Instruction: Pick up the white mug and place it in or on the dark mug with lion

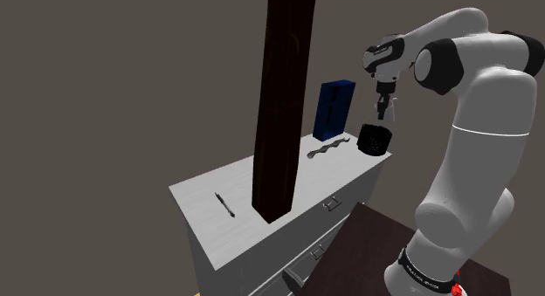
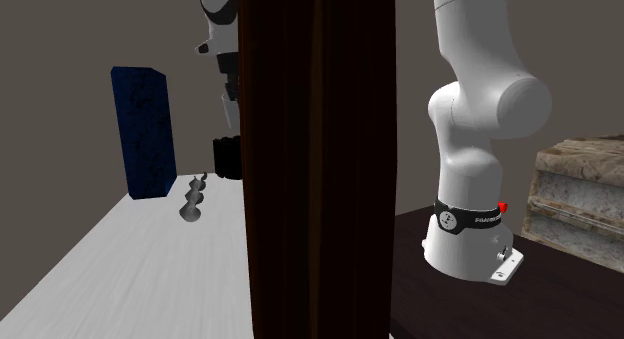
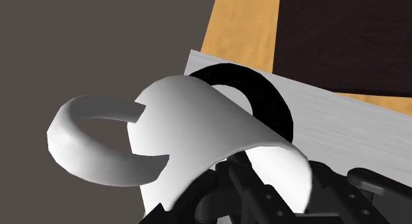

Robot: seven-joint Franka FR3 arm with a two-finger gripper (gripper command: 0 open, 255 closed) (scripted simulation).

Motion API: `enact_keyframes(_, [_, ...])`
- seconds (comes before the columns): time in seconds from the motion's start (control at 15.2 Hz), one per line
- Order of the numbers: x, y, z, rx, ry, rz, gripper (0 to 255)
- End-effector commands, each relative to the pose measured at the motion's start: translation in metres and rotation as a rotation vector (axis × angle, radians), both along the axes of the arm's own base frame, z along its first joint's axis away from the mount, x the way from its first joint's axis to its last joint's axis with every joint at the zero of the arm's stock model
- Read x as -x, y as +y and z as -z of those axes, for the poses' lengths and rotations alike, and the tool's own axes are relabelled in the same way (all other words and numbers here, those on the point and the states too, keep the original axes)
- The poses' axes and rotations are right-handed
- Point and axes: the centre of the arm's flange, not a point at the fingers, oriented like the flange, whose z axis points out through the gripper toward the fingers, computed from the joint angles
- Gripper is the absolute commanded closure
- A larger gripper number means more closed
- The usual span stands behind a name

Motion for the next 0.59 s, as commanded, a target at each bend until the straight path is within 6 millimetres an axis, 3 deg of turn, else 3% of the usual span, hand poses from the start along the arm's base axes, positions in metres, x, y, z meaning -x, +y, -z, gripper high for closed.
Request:
enact_keyframes(0.0, [0.006,-0.004,0.005,-0.004,0.008,0.011,255])
enact_keyframes(0.07, [0.006,-0.004,0.005,-0.004,0.008,0.011,255])
enact_keyframes(0.13, [0.006,-0.004,0.005,-0.003,0.008,0.011,0])
enact_keyframes(0.4, [0.007,-0.003,0.010,-0.003,0.008,0.011,0])
enact_keyframes(0.53, [0.003,-0.003,-0.008,-0.003,0.008,0.011,0])
